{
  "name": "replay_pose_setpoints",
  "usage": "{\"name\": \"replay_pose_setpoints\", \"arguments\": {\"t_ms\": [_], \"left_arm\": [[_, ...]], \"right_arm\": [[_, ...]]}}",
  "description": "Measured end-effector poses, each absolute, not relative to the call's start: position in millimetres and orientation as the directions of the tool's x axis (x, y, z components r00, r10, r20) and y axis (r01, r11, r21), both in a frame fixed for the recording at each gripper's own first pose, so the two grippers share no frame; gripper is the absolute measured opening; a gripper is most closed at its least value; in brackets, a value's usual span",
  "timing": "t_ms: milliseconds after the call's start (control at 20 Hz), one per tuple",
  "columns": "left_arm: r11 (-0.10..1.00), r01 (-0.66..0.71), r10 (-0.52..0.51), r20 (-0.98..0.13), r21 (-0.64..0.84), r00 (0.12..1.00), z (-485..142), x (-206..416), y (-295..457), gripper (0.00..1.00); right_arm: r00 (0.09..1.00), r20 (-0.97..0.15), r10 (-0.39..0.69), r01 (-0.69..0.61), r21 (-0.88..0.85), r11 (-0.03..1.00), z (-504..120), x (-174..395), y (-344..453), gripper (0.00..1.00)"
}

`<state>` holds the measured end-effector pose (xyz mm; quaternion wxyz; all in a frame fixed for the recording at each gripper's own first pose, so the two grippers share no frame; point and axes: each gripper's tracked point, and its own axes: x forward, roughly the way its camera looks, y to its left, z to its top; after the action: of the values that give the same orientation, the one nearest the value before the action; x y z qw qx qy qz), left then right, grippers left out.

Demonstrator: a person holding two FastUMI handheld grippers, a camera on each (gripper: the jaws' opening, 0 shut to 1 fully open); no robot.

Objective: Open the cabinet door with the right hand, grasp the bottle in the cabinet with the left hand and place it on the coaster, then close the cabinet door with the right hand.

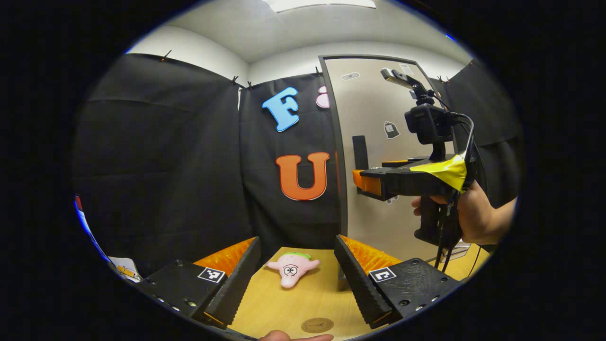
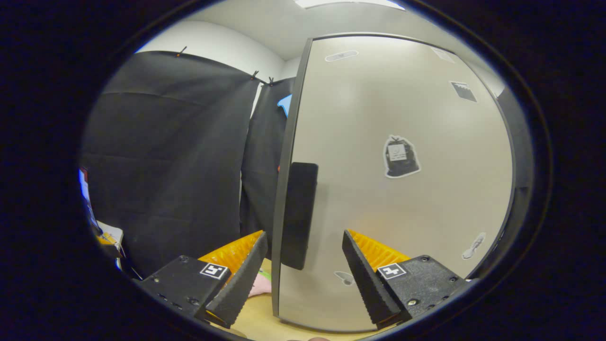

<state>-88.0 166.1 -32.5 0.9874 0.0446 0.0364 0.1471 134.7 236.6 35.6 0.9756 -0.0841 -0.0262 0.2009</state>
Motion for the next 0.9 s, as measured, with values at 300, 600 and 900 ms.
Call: {"name": "replay_pose_setpoints", "arguments": {"t_ms": [300,600,900], "left_arm": [[0.933,-0.345,0.352,-0.063,0.103,0.934,-35.9,-103.4,198.7,0.95],[0.942,-0.324,0.331,-0.069,0.091,0.941,-37.4,-104.6,197.8,0.94],[0.957,-0.281,0.286,-0.071,0.071,0.956,-38.8,-107.6,193.7,0.95]], "right_arm": [[0.944,0.006,0.329,-0.317,-0.251,0.915,27.8,156.1,248.0,0.79],[0.947,-0.056,0.316,-0.321,-0.191,0.928,26.0,155.4,244.6,0.33],[0.924,-0.095,0.37,-0.381,-0.173,0.908,24.3,141.3,241.8,0.28]]}}
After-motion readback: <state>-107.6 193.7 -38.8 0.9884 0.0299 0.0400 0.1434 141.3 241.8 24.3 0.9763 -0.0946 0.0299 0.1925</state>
